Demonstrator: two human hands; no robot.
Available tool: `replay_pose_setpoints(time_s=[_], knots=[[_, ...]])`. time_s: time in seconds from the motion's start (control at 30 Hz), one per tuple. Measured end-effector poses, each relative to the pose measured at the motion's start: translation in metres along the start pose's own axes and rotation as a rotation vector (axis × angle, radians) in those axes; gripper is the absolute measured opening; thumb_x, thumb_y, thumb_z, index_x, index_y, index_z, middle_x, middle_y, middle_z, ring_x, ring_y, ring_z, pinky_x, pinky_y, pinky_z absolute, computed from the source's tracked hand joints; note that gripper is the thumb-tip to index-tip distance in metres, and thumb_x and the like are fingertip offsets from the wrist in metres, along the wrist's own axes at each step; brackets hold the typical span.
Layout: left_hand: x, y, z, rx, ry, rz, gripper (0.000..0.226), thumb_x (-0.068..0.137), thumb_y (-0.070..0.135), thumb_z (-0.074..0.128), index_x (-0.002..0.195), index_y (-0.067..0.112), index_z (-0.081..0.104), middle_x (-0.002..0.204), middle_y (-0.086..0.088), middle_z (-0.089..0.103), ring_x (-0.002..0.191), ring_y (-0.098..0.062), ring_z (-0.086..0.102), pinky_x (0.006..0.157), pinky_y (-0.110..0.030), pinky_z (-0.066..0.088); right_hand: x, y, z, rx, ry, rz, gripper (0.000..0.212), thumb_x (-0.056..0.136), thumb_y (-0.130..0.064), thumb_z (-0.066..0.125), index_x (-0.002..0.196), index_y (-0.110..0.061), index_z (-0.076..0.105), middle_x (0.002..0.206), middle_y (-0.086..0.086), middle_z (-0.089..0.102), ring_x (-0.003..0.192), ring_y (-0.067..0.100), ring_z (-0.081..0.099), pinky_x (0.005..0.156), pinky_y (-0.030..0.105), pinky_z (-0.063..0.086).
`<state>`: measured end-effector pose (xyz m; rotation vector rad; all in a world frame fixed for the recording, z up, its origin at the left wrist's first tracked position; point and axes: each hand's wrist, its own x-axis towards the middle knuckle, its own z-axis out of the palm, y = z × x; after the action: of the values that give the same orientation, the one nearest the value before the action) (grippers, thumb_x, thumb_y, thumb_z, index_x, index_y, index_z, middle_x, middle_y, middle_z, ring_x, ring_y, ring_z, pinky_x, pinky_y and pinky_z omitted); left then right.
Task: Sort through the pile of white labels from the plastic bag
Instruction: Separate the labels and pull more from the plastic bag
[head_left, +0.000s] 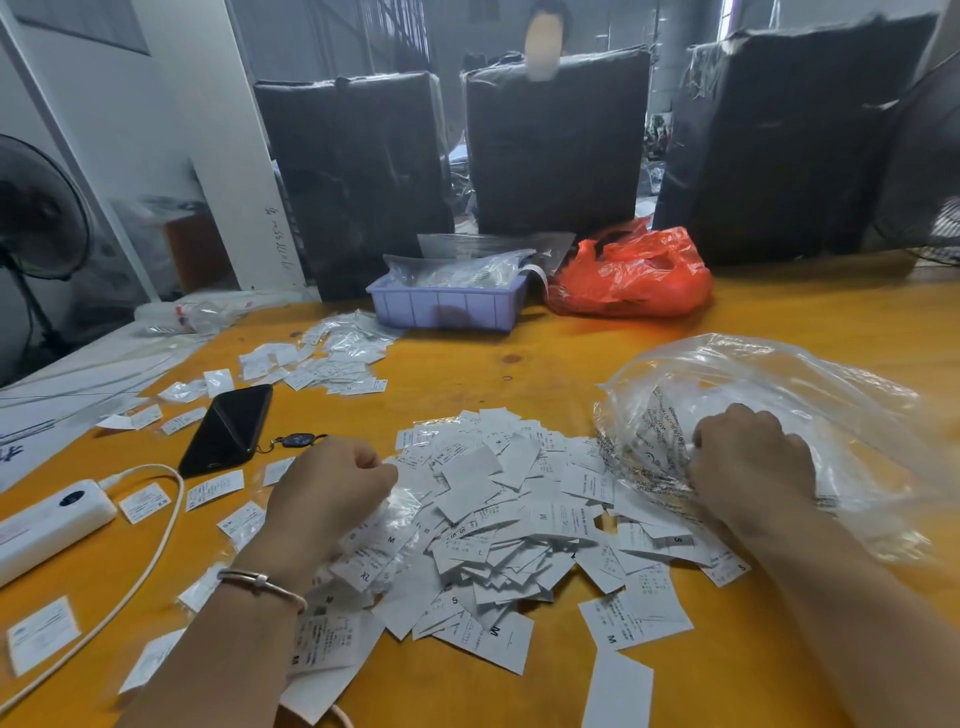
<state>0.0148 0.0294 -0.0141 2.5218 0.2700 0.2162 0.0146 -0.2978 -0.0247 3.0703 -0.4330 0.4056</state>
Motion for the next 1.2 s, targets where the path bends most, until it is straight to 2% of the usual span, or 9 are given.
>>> replay_pose_setpoints(time_s=[0.17, 0.33, 0.53, 0.63, 0.77, 0.87, 0.97, 1.1, 1.2], knots=[[-0.002, 0.001, 0.0, 0.165, -0.031, 0.001, 0.019, 0.082, 0.021, 0.061, 0.066, 0.018, 0.07, 0.047, 0.008, 0.051, 0.048, -0.014, 0.045, 0.049, -0.021, 0.032, 0.003, 0.003, 0.002, 0.038, 0.009, 0.003, 0.017, 0.086, -0.009, 0.055, 0.092, -0.017, 0.069, 0.097, 0.003, 0.063, 0.095, 0.027, 0.053, 0.077, 0.033, 0.039], [-0.003, 0.004, 0.004, 0.148, -0.004, 0.049, 0.011, 0.084, 0.024, 0.06, 0.077, 0.028, 0.068, 0.081, 0.013, 0.061, 0.079, -0.013, 0.059, 0.061, -0.027, 0.045, 0.005, 0.003, 0.004, 0.122, 0.093, 0.007, 0.015, 0.087, -0.008, 0.051, 0.089, -0.012, 0.066, 0.091, 0.007, 0.062, 0.088, 0.029, 0.053, 0.073, 0.035, 0.041], [-0.008, 0.012, 0.014, -0.044, 0.057, 0.234, 0.016, 0.085, 0.019, 0.061, 0.079, 0.033, 0.066, 0.099, 0.012, 0.057, 0.099, -0.012, 0.054, 0.078, -0.032, 0.042, -0.004, -0.014, -0.005, 0.677, 0.333, -0.007, 0.016, 0.094, -0.012, 0.047, 0.08, -0.01, 0.053, 0.069, 0.007, 0.058, 0.064, 0.029, 0.051, 0.053, 0.032, 0.034], [-0.013, 0.018, 0.018, -0.134, -0.038, 0.353, 0.019, 0.085, 0.016, 0.064, 0.089, 0.034, 0.068, 0.111, 0.015, 0.058, 0.11, -0.009, 0.051, 0.092, -0.033, 0.041, -0.019, -0.032, -0.01, 1.178, 0.115, -0.1, 0.015, 0.097, -0.009, 0.044, 0.084, -0.009, 0.052, 0.07, 0.011, 0.062, 0.06, 0.024, 0.057, 0.053, 0.037, 0.046], [-0.024, 0.028, 0.018, -0.352, -0.304, 0.445, 0.033, 0.086, 0.038, 0.072, 0.118, 0.038, 0.064, 0.128, 0.024, 0.055, 0.119, 0.006, 0.051, 0.098, -0.024, 0.045, -0.034, -0.048, -0.012, 1.556, -0.472, -0.247, 0.012, 0.099, -0.005, 0.043, 0.09, -0.003, 0.052, 0.074, 0.012, 0.07, 0.057, 0.018, 0.057, 0.05, 0.022, 0.042], [-0.03, 0.036, 0.019, -0.481, -0.467, 0.425, 0.058, 0.077, 0.045, 0.074, 0.132, 0.035, 0.055, 0.125, 0.018, 0.064, 0.115, 0.005, 0.058, 0.094, -0.022, 0.05, -0.042, -0.056, -0.009, 1.536, -0.638, -0.391, 0.01, 0.098, -0.007, 0.048, 0.09, -0.004, 0.053, 0.078, 0.015, 0.07, 0.061, 0.02, 0.058, 0.053, 0.023, 0.042], [-0.034, 0.039, 0.023, -0.561, -0.548, 0.407, 0.052, 0.078, 0.027, 0.078, 0.126, 0.025, 0.059, 0.107, 0.003, 0.074, 0.099, -0.007, 0.069, 0.086, -0.024, 0.056, -0.047, -0.06, -0.009, 1.473, -0.607, -0.486, 0.01, 0.095, -0.009, 0.055, 0.089, -0.001, 0.056, 0.075, 0.012, 0.07, 0.06, 0.02, 0.058, 0.054, 0.023, 0.043], [-0.034, 0.038, 0.025, -0.55, -0.542, 0.426, 0.014, 0.082, 0.004, 0.076, 0.095, 0.007, 0.075, 0.079, -0.009, 0.074, 0.069, -0.015, 0.069, 0.066, -0.02, 0.054, -0.049, -0.061, -0.009, 1.353, -0.419, -0.496, 0.008, 0.092, -0.007, 0.06, 0.087, -0.003, 0.063, 0.071, 0.009, 0.069, 0.06, 0.017, 0.059, 0.059, 0.029, 0.048], [-0.031, 0.036, 0.024, -0.577, -0.457, 0.371, 0.003, 0.083, 0.0, 0.074, 0.084, 0.003, 0.075, 0.073, -0.01, 0.074, 0.063, -0.017, 0.068, 0.062, -0.022, 0.054, -0.045, -0.057, -0.006, 1.029, -0.155, -0.461, 0.005, 0.091, -0.012, 0.062, 0.09, -0.015, 0.067, 0.075, -0.001, 0.067, 0.067, 0.01, 0.059, 0.066, 0.034, 0.051]])
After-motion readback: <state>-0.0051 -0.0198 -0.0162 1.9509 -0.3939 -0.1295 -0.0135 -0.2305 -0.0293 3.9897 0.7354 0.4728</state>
